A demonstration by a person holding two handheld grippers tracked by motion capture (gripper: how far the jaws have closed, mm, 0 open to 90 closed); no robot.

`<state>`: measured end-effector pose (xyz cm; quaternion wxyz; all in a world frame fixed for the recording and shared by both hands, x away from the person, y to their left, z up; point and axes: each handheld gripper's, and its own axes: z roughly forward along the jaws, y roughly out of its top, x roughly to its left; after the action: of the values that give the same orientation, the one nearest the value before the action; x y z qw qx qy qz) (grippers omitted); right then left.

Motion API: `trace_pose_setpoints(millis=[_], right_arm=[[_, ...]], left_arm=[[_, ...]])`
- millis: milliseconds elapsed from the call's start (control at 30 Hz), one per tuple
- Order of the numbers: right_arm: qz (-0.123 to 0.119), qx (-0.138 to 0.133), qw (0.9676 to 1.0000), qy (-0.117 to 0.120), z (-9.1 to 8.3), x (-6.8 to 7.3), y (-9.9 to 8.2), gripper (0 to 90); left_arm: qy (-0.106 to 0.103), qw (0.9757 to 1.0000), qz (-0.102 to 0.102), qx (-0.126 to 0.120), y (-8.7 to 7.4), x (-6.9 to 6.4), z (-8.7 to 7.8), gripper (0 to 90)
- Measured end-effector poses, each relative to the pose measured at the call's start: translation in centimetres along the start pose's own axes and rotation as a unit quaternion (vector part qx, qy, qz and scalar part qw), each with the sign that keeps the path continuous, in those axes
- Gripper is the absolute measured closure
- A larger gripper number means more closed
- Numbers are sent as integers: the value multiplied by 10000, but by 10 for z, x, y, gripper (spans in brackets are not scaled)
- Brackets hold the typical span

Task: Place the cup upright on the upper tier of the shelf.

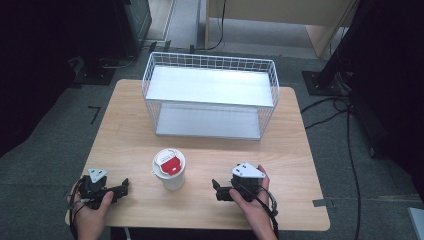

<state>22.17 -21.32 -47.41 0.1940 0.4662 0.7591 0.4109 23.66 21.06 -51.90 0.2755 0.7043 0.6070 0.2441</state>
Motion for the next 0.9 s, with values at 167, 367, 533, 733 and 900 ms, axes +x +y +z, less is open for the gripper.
trace_pose_setpoints(millis=[167, 367, 533, 733, 900], right_arm=[[-15, -103, 9999, 71, 5, 11, 3, 0], [-135, -167, 9994, 269, 14, 28, 11, 0], [-210, -149, 9988, 428, 22, 43, 15, 0], [-284, -209, 9974, 634, 30, 58, 18, 0], [-227, -264, 9962, 795, 35, 69, 20, 5]], left_arm=[[-1, 10000, 2, 0, 0, 0, 0, 0], [-2, 10000, 1, 0, 0, 0, 0, 0], [-3, 10000, 0, -1, 0, 0, 0, 0], [-5, 10000, -5, -1, 0, 0, 0, 0], [-5, 10000, -5, -1, 0, 0, 0, 0]])
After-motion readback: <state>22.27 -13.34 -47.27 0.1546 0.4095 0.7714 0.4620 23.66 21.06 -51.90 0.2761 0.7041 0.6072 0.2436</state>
